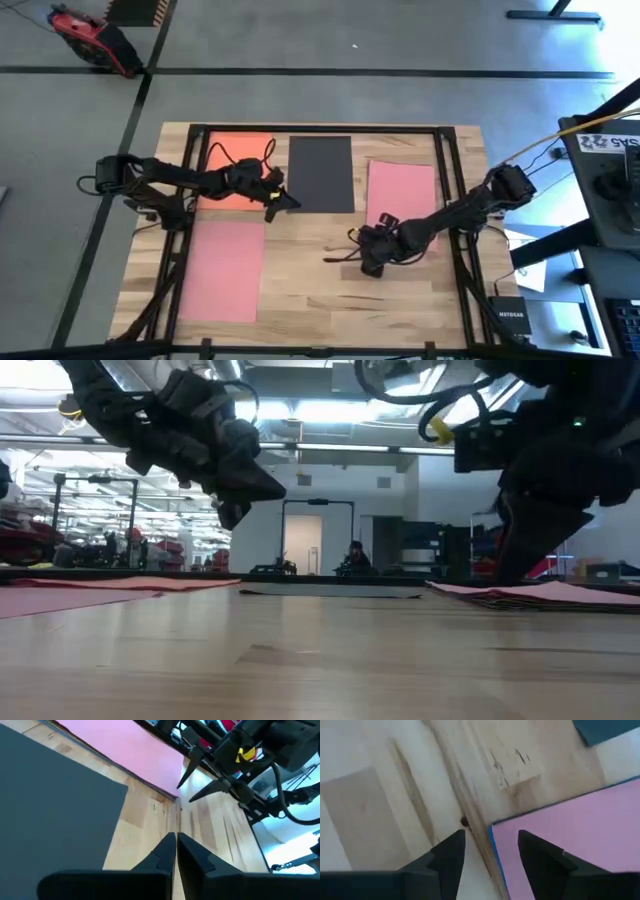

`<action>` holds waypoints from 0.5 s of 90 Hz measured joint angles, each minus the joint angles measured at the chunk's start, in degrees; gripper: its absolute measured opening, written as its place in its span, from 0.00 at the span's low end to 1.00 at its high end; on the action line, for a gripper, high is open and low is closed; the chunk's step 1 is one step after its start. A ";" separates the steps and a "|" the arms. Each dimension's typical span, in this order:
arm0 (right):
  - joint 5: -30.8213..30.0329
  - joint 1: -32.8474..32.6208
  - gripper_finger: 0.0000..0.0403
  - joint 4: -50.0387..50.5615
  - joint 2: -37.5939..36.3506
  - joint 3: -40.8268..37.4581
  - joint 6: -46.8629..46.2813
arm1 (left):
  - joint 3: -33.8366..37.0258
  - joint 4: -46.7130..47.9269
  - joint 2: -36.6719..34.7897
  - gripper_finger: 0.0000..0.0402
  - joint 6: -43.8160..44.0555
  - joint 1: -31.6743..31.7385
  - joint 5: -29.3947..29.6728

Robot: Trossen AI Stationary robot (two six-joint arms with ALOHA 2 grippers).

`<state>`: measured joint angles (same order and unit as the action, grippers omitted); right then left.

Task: Organize paper
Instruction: Stack the pink color paper on top of the other pink color paper

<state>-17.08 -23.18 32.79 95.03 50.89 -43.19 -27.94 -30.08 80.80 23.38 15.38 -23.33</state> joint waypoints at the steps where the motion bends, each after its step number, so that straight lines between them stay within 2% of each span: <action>1: -0.07 0.00 0.43 0.13 0.23 0.00 0.01 | 0.00 0.03 0.01 0.00 0.00 0.00 0.01; 24: 0.97 0.74 0.41 -0.19 3.30 0.07 -0.33 | -0.02 1.33 0.04 0.00 -0.90 0.00 0.02; 34: 1.63 0.74 0.33 0.14 3.34 0.53 -0.42 | -0.02 1.50 0.04 0.00 -1.01 0.00 0.02; 45: 2.35 0.72 0.20 0.49 3.43 1.41 -0.40 | -0.02 1.49 0.04 0.00 -0.98 0.00 0.02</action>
<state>-14.73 -22.46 33.28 98.45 52.31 -43.59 -27.97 -28.59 80.84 22.39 15.38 -23.31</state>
